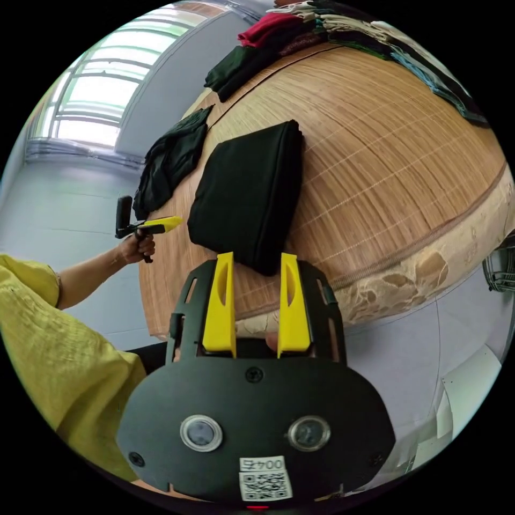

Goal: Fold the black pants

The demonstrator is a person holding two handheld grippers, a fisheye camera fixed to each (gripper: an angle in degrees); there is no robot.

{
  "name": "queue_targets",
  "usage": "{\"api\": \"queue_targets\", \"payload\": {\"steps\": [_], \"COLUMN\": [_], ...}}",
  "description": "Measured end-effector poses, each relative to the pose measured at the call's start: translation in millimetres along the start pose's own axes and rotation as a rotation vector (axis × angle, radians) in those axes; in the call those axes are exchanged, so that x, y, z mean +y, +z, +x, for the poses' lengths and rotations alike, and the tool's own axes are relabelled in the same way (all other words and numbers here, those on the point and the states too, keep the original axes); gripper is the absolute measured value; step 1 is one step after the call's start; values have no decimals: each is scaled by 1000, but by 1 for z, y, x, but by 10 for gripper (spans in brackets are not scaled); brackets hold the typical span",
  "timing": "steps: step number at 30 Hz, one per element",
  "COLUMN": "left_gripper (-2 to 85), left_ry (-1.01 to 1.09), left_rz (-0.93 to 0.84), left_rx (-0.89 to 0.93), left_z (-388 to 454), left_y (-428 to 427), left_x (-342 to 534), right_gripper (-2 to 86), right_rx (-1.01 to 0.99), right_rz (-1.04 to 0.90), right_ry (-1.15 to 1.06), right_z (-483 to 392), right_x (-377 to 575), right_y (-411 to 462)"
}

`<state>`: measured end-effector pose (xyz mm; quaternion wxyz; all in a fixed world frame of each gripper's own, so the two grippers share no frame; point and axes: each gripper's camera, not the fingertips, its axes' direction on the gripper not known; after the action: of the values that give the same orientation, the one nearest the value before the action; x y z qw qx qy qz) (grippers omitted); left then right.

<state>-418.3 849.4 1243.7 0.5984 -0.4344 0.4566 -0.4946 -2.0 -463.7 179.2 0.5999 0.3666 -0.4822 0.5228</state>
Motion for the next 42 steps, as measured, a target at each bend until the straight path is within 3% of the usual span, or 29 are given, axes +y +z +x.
{"api": "queue_targets", "payload": {"steps": [9,21,30,35,42], "left_gripper": [132,30,7,3,2], "left_ry": [174,157,-59,-216,-429], "left_rz": [-167,-202,-199,-40,99], "left_rx": [-135,-143,-230,-192,-128], "left_z": [8,-13,1,24,51], "left_y": [65,100,79,23,-2], "left_x": [38,39,96,183,308], "right_gripper": [105,42,0,-7,-7], "right_rx": [140,282,359,187,138], "right_rz": [-128,-256,-211,-78,29], "right_ry": [-127,-169,-12,96,113], "right_z": [-30,-49,-76,-107,-158], "right_x": [13,1,29,73,100], "right_y": [76,134,101,40,-9]}}
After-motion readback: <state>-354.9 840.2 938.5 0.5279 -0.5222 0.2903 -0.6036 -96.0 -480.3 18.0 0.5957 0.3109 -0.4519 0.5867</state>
